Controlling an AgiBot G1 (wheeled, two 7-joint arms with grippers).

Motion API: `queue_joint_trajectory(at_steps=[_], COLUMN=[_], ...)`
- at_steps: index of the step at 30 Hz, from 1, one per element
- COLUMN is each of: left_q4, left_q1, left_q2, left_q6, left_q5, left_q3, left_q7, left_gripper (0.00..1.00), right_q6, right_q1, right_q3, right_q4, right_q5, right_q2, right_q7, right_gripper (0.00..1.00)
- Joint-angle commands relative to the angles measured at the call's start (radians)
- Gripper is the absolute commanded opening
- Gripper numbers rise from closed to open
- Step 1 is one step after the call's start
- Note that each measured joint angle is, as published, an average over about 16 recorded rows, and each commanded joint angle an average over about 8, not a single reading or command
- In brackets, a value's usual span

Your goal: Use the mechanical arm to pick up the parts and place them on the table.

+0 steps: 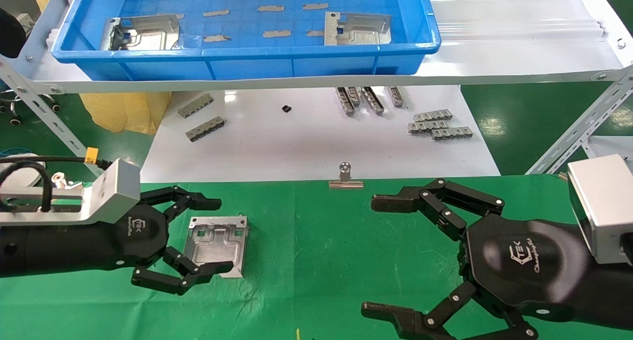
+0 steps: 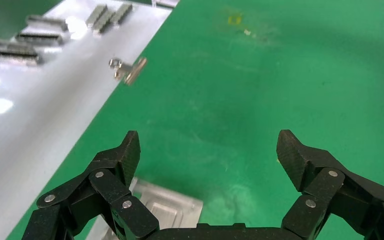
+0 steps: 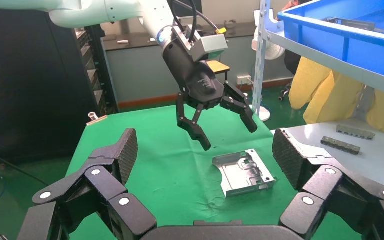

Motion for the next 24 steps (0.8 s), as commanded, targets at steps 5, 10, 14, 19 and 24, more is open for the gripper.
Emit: queue_joint_trajectory(at_steps=[5,10,14,19,24], left_q4=[-0.020,-0.036,-0.049,-0.066,-0.082], left_q1=[0.045,0.082,0.112,0.149,0.187], left_q2=[0.003,0.005,0.007,0.010,0.012], left_q6=[0.030,0.055,0.075,0.100,0.125], left_q5=[-0.023,-0.042,-0.057,-0.076,-0.095], left_q3=[-0.070,-0.127,-0.173,-0.230,-0.289], left_q7=[-0.008,-0.015,-0.020,-0.027,-0.033], left_gripper=[1.00,1.00,1.00,1.00,1.00], right_q6=[0.000,0.000,0.000,0.000,0.000], right_q1=[0.000,0.000,0.000,0.000,0.000], right_q3=[0.000,0.000,0.000,-0.001,-0.001], right_q4=[0.000,0.000,0.000,0.000,0.000], right_q5=[0.000,0.000,0.000,0.000,0.000], right_q2=[0.000,0.000,0.000,0.000,0.000], right_q7=[0.000,0.000,0.000,0.000,0.000], right_gripper=[1.00,1.00,1.00,1.00,1.00])
